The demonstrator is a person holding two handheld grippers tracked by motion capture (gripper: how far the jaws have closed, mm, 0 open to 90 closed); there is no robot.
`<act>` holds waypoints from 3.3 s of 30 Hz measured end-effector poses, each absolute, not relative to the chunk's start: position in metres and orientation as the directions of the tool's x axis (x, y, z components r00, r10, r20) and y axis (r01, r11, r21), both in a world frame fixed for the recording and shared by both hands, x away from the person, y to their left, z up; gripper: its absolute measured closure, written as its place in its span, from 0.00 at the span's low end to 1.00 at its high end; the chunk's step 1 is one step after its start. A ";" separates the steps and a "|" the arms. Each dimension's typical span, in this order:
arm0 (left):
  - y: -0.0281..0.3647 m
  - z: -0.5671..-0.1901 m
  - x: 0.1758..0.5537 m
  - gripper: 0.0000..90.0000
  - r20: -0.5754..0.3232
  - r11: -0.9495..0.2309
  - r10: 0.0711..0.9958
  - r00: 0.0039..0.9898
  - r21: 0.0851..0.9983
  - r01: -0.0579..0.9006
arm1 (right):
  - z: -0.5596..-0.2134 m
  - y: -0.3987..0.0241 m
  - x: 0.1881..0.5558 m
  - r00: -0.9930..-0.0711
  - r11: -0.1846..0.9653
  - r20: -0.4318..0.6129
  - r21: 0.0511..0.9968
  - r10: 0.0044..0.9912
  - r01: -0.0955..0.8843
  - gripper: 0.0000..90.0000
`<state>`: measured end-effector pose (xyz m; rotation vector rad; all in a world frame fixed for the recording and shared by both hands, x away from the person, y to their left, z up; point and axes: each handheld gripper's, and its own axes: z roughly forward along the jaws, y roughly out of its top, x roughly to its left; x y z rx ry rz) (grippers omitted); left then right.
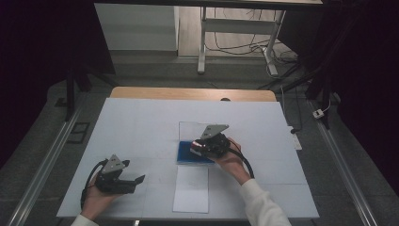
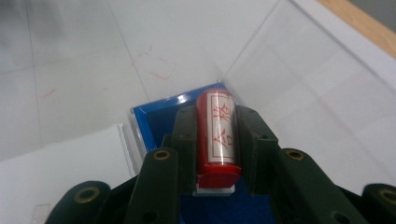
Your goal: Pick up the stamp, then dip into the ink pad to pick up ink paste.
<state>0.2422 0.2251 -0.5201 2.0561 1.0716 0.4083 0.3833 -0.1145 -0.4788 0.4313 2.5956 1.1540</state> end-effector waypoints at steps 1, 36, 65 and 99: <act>0.225 -0.520 0.242 0.18 -0.065 -0.351 0.801 0.595 0.754 0.555 | -0.477 -0.115 0.382 -0.918 0.634 -0.123 0.757 0.377 0.160 0.78; 0.227 -0.521 0.243 0.19 -0.064 -0.349 0.807 0.587 0.750 0.561 | -0.476 -0.108 0.385 -0.911 0.694 -0.165 0.701 0.378 0.162 0.78; 0.228 -0.521 0.242 0.19 -0.063 -0.349 0.806 0.588 0.752 0.559 | -0.487 -0.108 0.391 -0.912 0.707 -0.139 0.679 0.386 0.195 0.78; 0.227 -0.520 0.240 0.19 -0.082 -0.339 0.807 0.585 0.746 0.573 | -0.492 -0.107 0.389 -0.900 0.711 -0.133 0.664 0.415 0.230 0.79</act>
